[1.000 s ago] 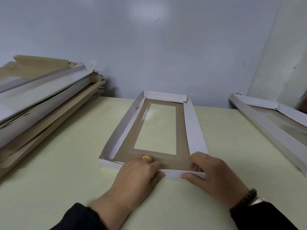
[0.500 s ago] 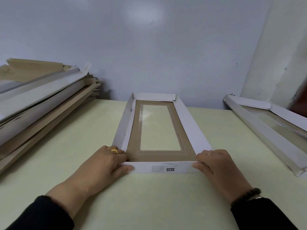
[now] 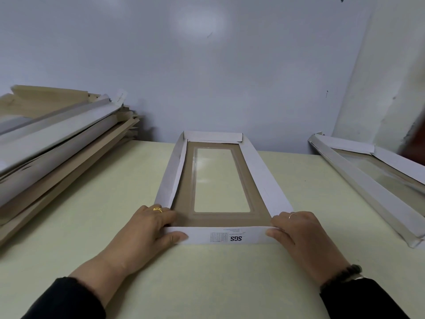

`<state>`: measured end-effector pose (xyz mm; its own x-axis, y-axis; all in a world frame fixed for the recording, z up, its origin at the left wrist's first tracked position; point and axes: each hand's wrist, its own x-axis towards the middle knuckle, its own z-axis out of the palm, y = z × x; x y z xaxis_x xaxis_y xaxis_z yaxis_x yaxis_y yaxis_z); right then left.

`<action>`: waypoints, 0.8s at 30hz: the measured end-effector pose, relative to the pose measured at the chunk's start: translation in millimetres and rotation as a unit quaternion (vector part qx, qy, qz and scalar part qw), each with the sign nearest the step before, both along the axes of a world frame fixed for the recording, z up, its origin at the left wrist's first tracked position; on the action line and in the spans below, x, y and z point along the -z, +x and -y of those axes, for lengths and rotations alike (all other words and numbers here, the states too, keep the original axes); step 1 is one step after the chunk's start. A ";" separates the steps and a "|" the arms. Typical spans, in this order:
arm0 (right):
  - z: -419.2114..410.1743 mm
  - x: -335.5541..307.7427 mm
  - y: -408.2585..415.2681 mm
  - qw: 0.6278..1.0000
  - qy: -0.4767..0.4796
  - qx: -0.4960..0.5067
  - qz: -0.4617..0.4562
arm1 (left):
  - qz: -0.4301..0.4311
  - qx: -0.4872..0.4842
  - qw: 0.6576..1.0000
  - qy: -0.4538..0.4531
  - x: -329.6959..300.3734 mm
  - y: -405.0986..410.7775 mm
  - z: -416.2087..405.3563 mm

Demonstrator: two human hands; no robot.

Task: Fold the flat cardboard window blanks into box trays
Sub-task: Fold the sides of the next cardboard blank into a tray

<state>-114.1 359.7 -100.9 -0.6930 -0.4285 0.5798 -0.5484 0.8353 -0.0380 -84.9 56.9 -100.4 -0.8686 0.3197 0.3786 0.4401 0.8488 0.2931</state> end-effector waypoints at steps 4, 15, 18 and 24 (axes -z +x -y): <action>0.2 2.7 -1.6 1.000 0.009 0.007 -0.026 | -0.023 0.004 1.000 0.004 2.9 3.0 0.0; 10.5 -2.2 4.5 0.995 0.046 0.042 -0.083 | -0.119 -0.011 0.989 -0.090 -3.1 5.7 -11.3; 13.6 -3.7 7.1 0.993 0.052 0.058 -0.088 | -0.121 -0.057 0.986 -0.101 -1.0 4.8 -10.3; 23.8 -1.0 14.7 0.999 0.014 0.035 -0.004 | 0.009 -0.023 0.996 0.082 1.6 5.9 -11.9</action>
<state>-99.4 335.9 -99.9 -0.7172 -0.3955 0.5737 -0.4896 0.8719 -0.0110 -79.0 68.9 -102.0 -0.8875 0.2154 0.4073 0.3963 0.8078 0.4364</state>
